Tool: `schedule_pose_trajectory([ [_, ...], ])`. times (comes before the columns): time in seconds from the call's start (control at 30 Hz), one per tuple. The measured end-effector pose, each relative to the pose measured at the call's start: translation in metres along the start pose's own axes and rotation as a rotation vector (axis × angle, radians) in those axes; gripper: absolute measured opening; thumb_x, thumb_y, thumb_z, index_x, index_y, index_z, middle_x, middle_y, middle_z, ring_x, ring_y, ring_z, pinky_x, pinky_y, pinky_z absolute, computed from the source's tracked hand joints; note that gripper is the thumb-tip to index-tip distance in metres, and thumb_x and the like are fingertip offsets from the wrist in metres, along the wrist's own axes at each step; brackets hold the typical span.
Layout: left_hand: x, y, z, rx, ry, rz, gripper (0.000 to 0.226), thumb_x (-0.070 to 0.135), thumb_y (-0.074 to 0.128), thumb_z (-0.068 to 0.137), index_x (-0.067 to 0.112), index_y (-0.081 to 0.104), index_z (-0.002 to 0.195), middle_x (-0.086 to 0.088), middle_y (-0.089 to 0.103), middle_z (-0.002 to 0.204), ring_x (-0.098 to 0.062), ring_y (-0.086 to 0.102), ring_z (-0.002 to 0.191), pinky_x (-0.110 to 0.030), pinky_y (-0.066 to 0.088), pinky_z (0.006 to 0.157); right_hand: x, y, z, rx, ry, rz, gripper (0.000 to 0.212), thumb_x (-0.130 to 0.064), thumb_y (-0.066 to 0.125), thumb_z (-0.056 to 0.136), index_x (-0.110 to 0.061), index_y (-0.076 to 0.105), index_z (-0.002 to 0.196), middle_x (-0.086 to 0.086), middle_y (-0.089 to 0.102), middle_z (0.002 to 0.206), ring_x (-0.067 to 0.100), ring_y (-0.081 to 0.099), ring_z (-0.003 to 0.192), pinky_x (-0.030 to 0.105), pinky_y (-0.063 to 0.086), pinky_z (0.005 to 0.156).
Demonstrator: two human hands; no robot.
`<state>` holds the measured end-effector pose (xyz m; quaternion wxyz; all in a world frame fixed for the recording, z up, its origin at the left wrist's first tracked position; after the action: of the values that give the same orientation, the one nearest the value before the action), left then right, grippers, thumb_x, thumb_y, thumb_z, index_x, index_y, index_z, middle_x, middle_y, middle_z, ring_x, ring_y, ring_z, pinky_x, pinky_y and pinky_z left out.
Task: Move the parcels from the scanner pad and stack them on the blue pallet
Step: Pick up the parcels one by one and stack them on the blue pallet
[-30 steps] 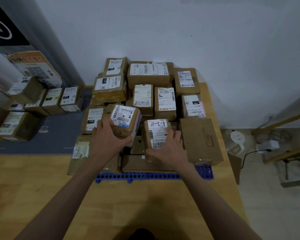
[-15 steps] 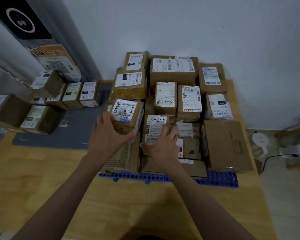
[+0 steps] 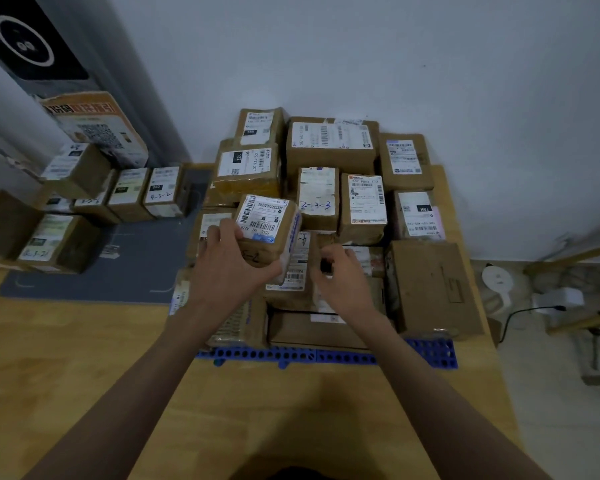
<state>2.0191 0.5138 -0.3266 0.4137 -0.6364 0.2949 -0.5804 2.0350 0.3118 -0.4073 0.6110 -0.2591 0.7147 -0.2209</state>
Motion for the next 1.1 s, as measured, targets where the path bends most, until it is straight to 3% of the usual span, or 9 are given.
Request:
schedule_pose_trajectory([
  [0.13, 0.033, 0.02, -0.009, -0.032, 0.045, -0.033, 0.073, 0.074, 0.06, 0.052, 0.028, 0.03, 0.099, 0.004, 0.039, 0.098, -0.021, 0.047, 0.089, -0.033, 0.043, 0.064, -0.007, -0.037, -0.01, -0.009, 0.002, 0.244, 0.029, -0.05, 0.051, 0.095, -0.023, 0.059, 0.102, -0.013, 0.063, 0.092, 0.012, 0.065, 0.092, 0.026, 0.052, 0.073],
  [0.27, 0.067, 0.048, -0.025, -0.079, 0.072, -0.072, 0.077, 0.085, 0.055, 0.053, 0.029, 0.029, 0.097, 0.006, 0.04, 0.095, -0.018, 0.048, 0.083, -0.03, 0.039, 0.056, 0.01, -0.052, -0.029, -0.113, 0.235, 0.563, 0.055, -0.075, 0.055, 0.078, -0.03, 0.048, 0.108, -0.007, 0.064, 0.103, 0.01, 0.07, 0.087, 0.032, 0.062, 0.066],
  [0.33, 0.08, 0.063, -0.031, -0.128, 0.089, -0.08, 0.077, 0.084, 0.058, 0.054, 0.028, 0.029, 0.097, 0.005, 0.039, 0.096, -0.018, 0.049, 0.082, -0.031, 0.042, 0.055, 0.023, -0.058, -0.035, -0.101, 0.289, 0.613, 0.069, -0.068, 0.067, 0.073, -0.026, 0.04, 0.12, -0.003, 0.062, 0.11, 0.012, 0.071, 0.088, 0.035, 0.062, 0.064],
  [0.47, 0.086, 0.089, -0.031, -0.298, 0.135, -0.037, 0.084, 0.082, 0.065, 0.051, 0.03, 0.032, 0.109, 0.006, 0.044, 0.107, -0.016, 0.049, 0.094, -0.032, 0.045, 0.063, 0.055, -0.063, -0.035, -0.031, 0.349, 0.687, 0.067, -0.049, 0.076, 0.077, -0.024, 0.037, 0.125, 0.0, 0.058, 0.116, 0.019, 0.072, 0.092, 0.044, 0.062, 0.068],
  [0.67, 0.052, 0.107, -0.007, -0.393, 0.183, 0.252, 0.116, 0.049, 0.087, 0.058, 0.02, 0.021, 0.15, -0.005, 0.023, 0.154, -0.032, 0.025, 0.138, -0.047, 0.037, 0.107, 0.096, -0.052, -0.027, -0.016, 0.461, 0.548, 0.058, -0.046, 0.072, 0.08, -0.022, 0.037, 0.119, -0.006, 0.057, 0.108, 0.014, 0.067, 0.09, 0.027, 0.06, 0.059],
  [0.8, 0.038, 0.124, -0.005, -0.453, 0.179, 0.303, 0.108, 0.042, 0.084, 0.067, 0.024, 0.019, 0.151, -0.001, 0.018, 0.157, -0.036, 0.027, 0.137, -0.048, 0.04, 0.105, 0.108, -0.029, -0.014, -0.075, 0.549, 0.468, 0.054, -0.046, 0.065, 0.085, -0.02, 0.036, 0.121, -0.001, 0.053, 0.112, 0.014, 0.061, 0.092, 0.033, 0.061, 0.066],
  [0.9, 0.036, 0.129, -0.003, -0.413, 0.207, 0.396, 0.096, 0.017, 0.078, 0.076, 0.023, 0.018, 0.151, 0.0, 0.015, 0.159, -0.036, 0.025, 0.137, -0.045, 0.043, 0.102, 0.107, -0.012, -0.001, -0.125, 0.578, 0.44, 0.052, -0.046, 0.058, 0.09, -0.017, 0.035, 0.127, 0.005, 0.052, 0.122, 0.016, 0.059, 0.095, 0.033, 0.059, 0.065],
  [1.03, 0.036, 0.128, 0.002, -0.341, 0.253, 0.4, 0.095, 0.003, 0.074, 0.074, 0.022, 0.02, 0.149, 0.001, 0.018, 0.157, -0.032, 0.029, 0.133, -0.043, 0.049, 0.095, 0.107, -0.009, 0.013, -0.091, 0.583, 0.332, 0.053, -0.044, 0.046, 0.097, -0.011, 0.041, 0.138, 0.008, 0.031, 0.139, 0.019, 0.056, 0.094, 0.033, 0.06, 0.067],
  [1.1, 0.036, 0.129, 0.003, -0.325, 0.263, 0.393, 0.096, 0.002, 0.075, 0.072, 0.022, 0.021, 0.149, 0.0, 0.019, 0.156, -0.031, 0.031, 0.131, -0.042, 0.05, 0.093, 0.109, -0.01, 0.013, -0.1, 0.552, 0.326, 0.055, -0.043, 0.053, 0.095, -0.013, 0.041, 0.14, 0.008, 0.035, 0.139, 0.02, 0.057, 0.101, 0.035, 0.061, 0.073],
])
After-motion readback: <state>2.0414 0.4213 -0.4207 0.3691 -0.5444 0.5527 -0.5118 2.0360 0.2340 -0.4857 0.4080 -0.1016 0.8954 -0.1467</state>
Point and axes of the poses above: each hand's wrist, its own z-axis towards the middle knuckle, its own y-axis out of the palm, x = y × z, the point moved 6 cm from there along z, towards the middle knuckle
